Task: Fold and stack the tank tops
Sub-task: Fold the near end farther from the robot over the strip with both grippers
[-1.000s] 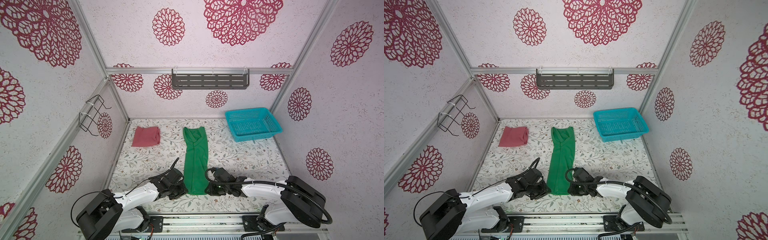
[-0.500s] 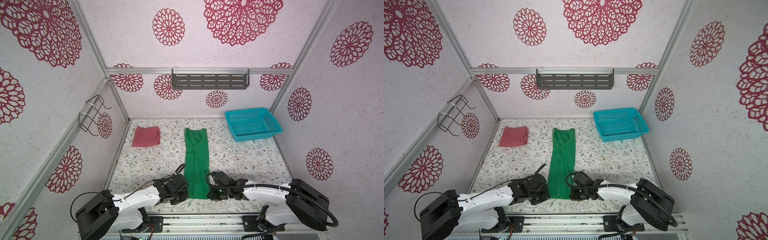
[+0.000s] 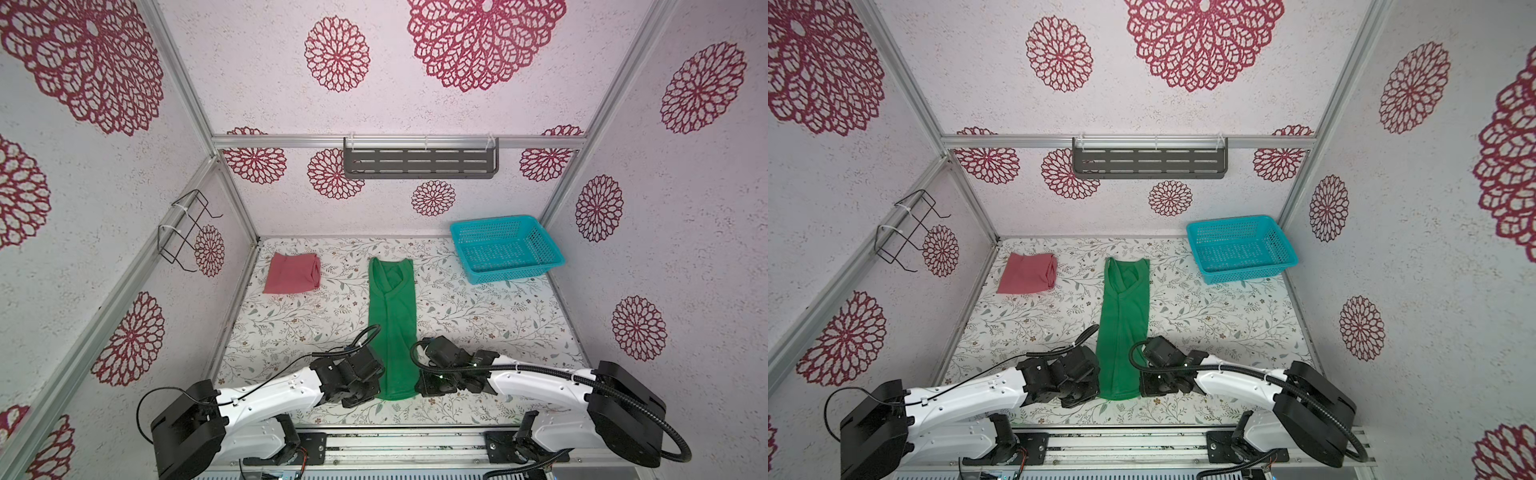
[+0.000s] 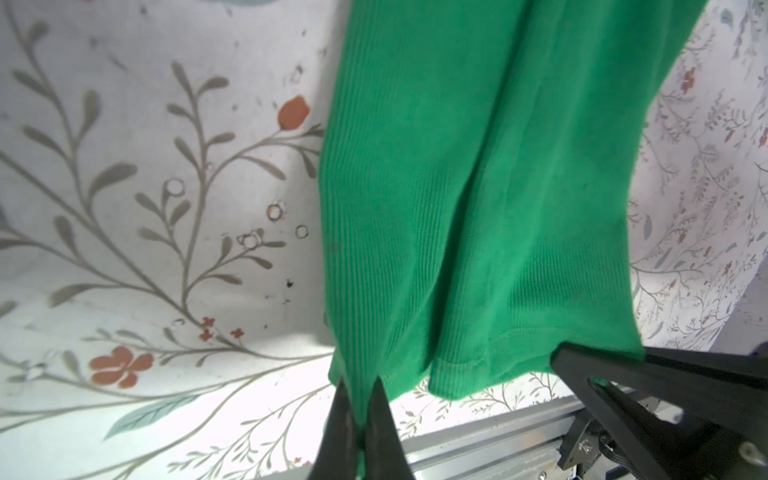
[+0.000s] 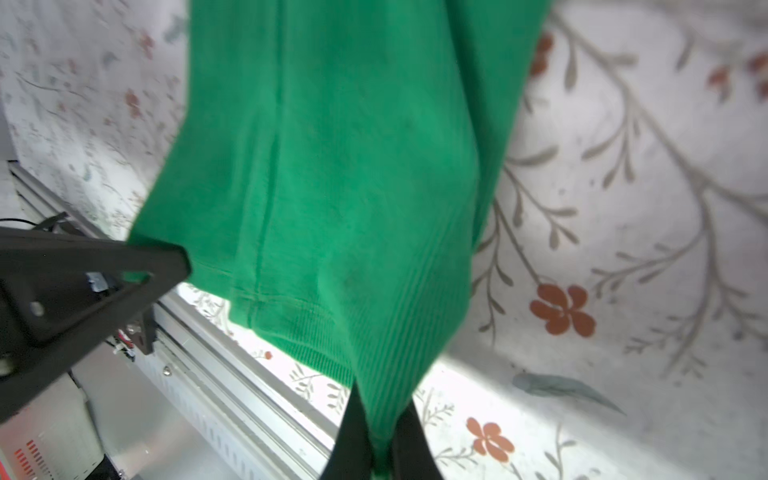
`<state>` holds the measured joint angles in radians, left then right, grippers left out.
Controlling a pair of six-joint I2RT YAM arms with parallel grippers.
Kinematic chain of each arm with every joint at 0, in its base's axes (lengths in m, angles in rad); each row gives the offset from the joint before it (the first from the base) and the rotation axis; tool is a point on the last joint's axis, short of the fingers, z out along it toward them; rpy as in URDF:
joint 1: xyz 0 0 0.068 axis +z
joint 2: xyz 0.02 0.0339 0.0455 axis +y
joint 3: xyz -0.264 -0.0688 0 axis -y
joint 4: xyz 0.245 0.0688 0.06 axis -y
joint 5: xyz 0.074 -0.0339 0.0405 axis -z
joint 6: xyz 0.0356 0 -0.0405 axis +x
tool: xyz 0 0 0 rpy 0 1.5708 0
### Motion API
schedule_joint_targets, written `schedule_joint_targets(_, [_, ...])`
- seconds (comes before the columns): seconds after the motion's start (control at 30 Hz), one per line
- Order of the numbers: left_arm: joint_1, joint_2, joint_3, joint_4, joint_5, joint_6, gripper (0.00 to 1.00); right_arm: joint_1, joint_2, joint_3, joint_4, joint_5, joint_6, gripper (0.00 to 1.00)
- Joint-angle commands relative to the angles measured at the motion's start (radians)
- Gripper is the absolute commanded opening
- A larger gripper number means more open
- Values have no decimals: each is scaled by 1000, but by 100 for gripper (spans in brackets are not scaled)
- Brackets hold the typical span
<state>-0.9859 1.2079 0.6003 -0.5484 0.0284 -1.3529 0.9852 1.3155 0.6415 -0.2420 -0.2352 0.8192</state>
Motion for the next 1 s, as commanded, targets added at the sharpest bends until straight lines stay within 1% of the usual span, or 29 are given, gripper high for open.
schedule_joint_targets(0.0, [45,3,63,-87,-46,74,0,-32,-29,62,-35,43,-65,1])
schedule_joint_targets(0.1, [110,-2,113,-108,-48,146,0,-69,-15,109,-48,43,-115,0])
schedule_joint_targets(0.23, [201,25,176,-77,-24,244,0,-109,24,194,-95,53,-207,0])
schedule_joint_targets(0.4, [286,106,285,-70,-13,365,0,-178,88,276,-110,34,-301,0])
schedule_joint_targets(0.67, [410,269,467,-65,25,531,0,-276,251,437,-155,-7,-451,0])
schedule_joint_targets(0.8, [464,355,538,-59,58,581,0,-330,336,521,-166,-45,-490,0])
schedule_joint_targets(0.97, [509,449,606,-42,94,624,0,-376,451,641,-208,-69,-557,0])
